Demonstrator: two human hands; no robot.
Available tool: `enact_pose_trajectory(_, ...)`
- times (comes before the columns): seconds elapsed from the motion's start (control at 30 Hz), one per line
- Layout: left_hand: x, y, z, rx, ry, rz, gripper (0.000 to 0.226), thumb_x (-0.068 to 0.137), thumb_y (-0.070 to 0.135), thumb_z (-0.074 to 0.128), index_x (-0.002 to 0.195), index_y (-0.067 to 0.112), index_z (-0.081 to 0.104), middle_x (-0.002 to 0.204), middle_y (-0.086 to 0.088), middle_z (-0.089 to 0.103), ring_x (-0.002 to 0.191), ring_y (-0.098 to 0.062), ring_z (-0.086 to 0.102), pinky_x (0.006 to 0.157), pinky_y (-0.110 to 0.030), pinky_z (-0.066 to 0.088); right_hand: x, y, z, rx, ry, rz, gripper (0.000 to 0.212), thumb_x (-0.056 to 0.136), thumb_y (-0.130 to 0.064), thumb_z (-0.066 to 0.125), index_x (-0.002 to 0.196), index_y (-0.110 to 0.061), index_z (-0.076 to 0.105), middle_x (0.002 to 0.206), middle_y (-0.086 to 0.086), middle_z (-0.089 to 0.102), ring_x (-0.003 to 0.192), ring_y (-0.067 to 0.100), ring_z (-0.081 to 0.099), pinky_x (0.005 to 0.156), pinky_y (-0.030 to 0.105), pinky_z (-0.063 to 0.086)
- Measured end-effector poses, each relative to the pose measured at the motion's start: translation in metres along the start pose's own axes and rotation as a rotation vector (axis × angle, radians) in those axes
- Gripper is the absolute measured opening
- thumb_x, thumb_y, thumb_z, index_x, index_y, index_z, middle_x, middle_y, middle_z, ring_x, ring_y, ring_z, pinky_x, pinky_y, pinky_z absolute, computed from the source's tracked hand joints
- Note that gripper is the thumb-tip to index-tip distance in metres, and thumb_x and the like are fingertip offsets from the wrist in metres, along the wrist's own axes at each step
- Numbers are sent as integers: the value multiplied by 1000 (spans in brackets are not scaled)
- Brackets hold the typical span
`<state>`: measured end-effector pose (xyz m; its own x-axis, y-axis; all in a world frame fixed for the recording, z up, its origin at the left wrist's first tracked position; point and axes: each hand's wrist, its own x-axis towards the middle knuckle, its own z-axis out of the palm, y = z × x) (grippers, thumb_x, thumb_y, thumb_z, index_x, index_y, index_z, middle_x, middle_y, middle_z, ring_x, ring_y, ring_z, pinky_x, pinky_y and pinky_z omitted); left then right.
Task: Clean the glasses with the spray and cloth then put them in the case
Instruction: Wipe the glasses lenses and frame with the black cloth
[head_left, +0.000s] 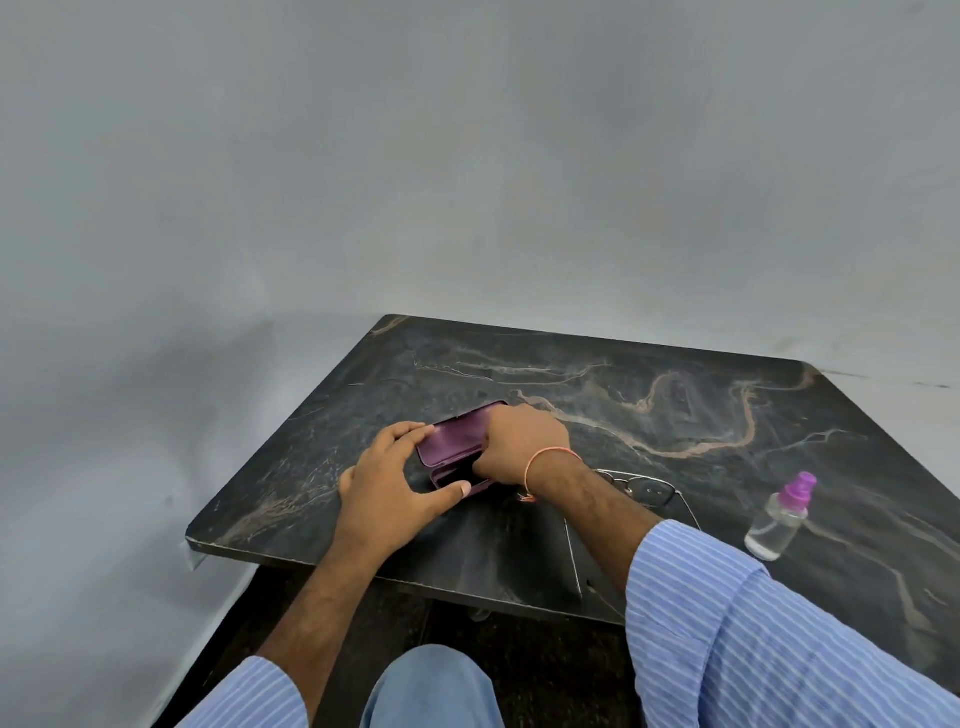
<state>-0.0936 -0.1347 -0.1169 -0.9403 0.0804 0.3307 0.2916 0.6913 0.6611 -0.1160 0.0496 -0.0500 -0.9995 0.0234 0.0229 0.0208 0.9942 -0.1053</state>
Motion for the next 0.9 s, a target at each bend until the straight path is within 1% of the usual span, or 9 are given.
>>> enact_pose_trajectory(0.07, 0, 1, 0, -6, -2, -7, 87, 71, 72, 87, 148, 43, 58, 150, 26, 48, 138, -5, 53, 119, -52, 35, -2, 4, 1, 57, 11, 12, 20, 79, -35, 69, 89, -18, 68, 85, 4, 67, 77, 30, 65, 71, 34, 57)
enact_pose_trajectory(0.2, 0, 2, 1, 2, -2, -8, 84, 76, 71, 84, 149, 41, 57, 151, 25, 48, 139, -5, 53, 119, -51, 35, -10, 17, -7, 280, 65, 22, 22, 79, -38, 70, 73, -18, 76, 70, -1, 74, 72, 22, 72, 64, 32, 59)
enact_pose_trajectory(0.37, 0, 5, 1, 51, -42, -37, 82, 82, 74, 76, 154, 40, 52, 154, 18, 48, 140, -10, 53, 121, -53, 33, -31, 40, -24, 526, 162, 35, 17, 80, -43, 74, 72, -29, 76, 70, -13, 75, 72, 4, 70, 69, 30, 60)
enact_pose_trajectory(0.53, 0, 7, 1, 107, -70, -48, 75, 88, 79, 63, 153, 43, 51, 161, 15, 46, 145, -15, 52, 121, -58, 31, -67, 66, -45, 712, 257, 61, 18, 81, -43, 77, 71, -28, 75, 60, -27, 68, 60, -6, 61, 63, 22, 47)
enact_pose_trajectory(0.63, -9, 16, -2, 100, 43, 26, 60, 92, 72, 65, 146, 44, 59, 162, 19, 46, 147, -9, 47, 126, -63, 24, -90, 79, -52, 866, 277, 55, 20, 85, -34, 80, 73, -19, 75, 53, -23, 61, 50, -5, 54, 54, 10, 38)
enact_pose_trajectory(0.67, -15, 22, -3, 84, 95, 92, 54, 93, 68, 65, 141, 44, 63, 157, 21, 51, 143, -4, 49, 125, -59, 26, -97, 82, -53, 937, 278, 57, 21, 86, -31, 80, 73, -16, 75, 52, -18, 60, 48, -2, 50, 52, 10, 37)
enact_pose_trajectory(0.73, -30, 45, -1, -55, 159, 201, 43, 94, 65, 67, 129, 42, 72, 138, 27, 65, 129, 6, 60, 115, -37, 43, -111, 88, -55, 1085, 283, 59, 25, 85, -33, 81, 74, -11, 75, 57, -6, 63, 53, 5, 50, 56, 19, 43)
enact_pose_trajectory(0.8, -48, 83, 1, -317, 71, 160, 35, 95, 64, 69, 119, 41, 79, 115, 29, 78, 112, 9, 71, 97, -19, 57, -120, 90, -52, 1180, 299, 61, 34, 78, -43, 80, 74, -9, 74, 71, 16, 71, 66, 12, 58, 65, 33, 49)
enact_pose_trajectory(0.9, -64, 130, 13, -626, -114, 36, 36, 86, 60, 70, 103, 32, 86, 96, 15, 85, 92, 4, 77, 87, -16, 59, -133, 93, -47, 1249, 323, 83, 30, 82, -36, 81, 71, -9, 74, 77, 17, 76, 72, 16, 66, 71, 42, 54)
